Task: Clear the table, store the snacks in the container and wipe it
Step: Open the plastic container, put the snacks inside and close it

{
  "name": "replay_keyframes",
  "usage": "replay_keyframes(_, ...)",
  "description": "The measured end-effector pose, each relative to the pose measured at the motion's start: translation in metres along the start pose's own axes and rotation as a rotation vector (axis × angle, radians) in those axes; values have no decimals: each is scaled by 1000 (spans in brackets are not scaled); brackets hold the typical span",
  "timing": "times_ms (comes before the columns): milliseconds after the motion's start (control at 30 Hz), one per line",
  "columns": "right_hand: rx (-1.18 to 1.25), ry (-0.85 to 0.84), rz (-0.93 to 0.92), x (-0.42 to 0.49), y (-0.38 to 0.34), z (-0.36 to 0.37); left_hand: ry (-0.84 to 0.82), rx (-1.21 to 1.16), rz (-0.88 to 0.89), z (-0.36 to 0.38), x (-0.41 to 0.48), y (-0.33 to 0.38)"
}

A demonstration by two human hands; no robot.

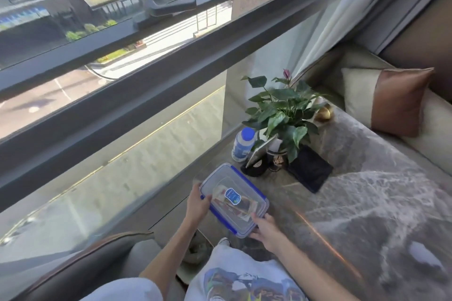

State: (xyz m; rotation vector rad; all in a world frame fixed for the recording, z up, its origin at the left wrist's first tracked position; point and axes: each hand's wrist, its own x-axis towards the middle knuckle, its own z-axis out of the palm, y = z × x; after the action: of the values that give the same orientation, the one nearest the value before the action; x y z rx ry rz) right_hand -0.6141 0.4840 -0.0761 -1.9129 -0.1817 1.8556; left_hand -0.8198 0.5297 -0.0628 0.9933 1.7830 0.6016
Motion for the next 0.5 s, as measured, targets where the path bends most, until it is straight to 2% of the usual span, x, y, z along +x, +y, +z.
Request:
replay_keyframes(267,61,1,-40,-1,-16,1,-8,-12,-50,3,17,6)
replay_keyframes(333,59,1,-34,1,-16,0,-15,0,-14,5,14,11)
replay_keyframes(433,-43,44,-94,-2,-17,1,43,296,118,11,6,11)
replay_keyframes(500,-241,162,-240,-3,-14,1,8,598,220,16,-3,11)
